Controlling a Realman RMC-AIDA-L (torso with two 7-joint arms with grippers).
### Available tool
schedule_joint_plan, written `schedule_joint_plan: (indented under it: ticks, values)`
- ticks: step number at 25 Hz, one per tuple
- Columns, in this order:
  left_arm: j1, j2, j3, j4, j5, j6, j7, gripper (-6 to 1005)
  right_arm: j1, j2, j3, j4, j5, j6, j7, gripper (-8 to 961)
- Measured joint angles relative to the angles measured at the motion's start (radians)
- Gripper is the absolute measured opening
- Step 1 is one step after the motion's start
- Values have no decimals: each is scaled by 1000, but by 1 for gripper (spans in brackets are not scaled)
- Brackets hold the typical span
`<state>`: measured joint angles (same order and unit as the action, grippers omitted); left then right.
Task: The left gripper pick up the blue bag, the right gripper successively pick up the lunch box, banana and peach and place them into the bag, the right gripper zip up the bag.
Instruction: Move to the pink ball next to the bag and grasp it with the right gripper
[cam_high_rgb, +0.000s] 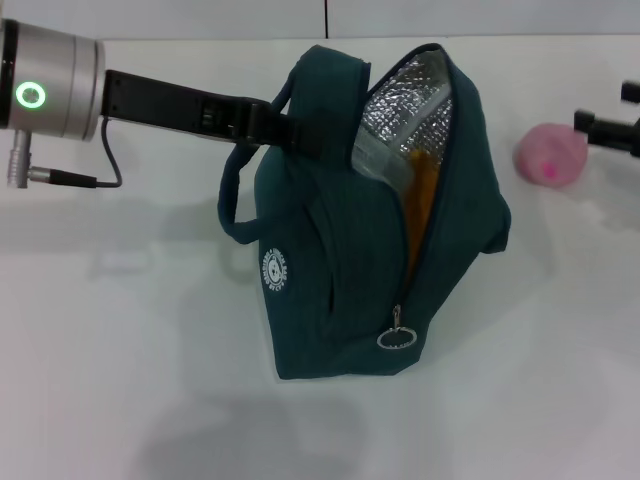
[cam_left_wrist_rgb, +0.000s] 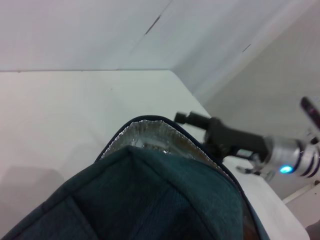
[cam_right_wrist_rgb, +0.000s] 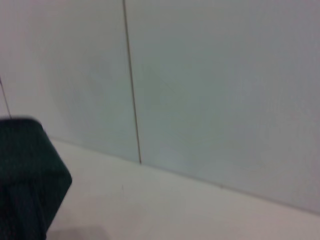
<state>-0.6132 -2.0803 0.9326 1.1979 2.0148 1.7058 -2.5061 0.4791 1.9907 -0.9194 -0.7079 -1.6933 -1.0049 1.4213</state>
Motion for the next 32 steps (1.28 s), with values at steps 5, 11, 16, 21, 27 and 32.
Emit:
schedule_joint_plan:
  ticks: [5,11,16,21,27,32]
  values:
    - [-2,0,0,0,-4,-1,0,44,54,6,-1,113,-17,54,-19,841]
    - [3,1,0,0,-1,-12,1,44,81,17,0,163,-12,85,-37,842]
    - [8,1,0,0,1,-12,1,45,98,17,3,195,-12,103,-37,841]
    - [10,3,0,0,3,-12,1,45,121,15,-1,226,-17,134,-38,840]
    - [10,3,0,-3,3,-12,1,45,139,19,-1,241,-14,157,-39,839]
    - [11,5,0,-10,4,-12,1,45,136,20,-2,236,-9,153,-39,749]
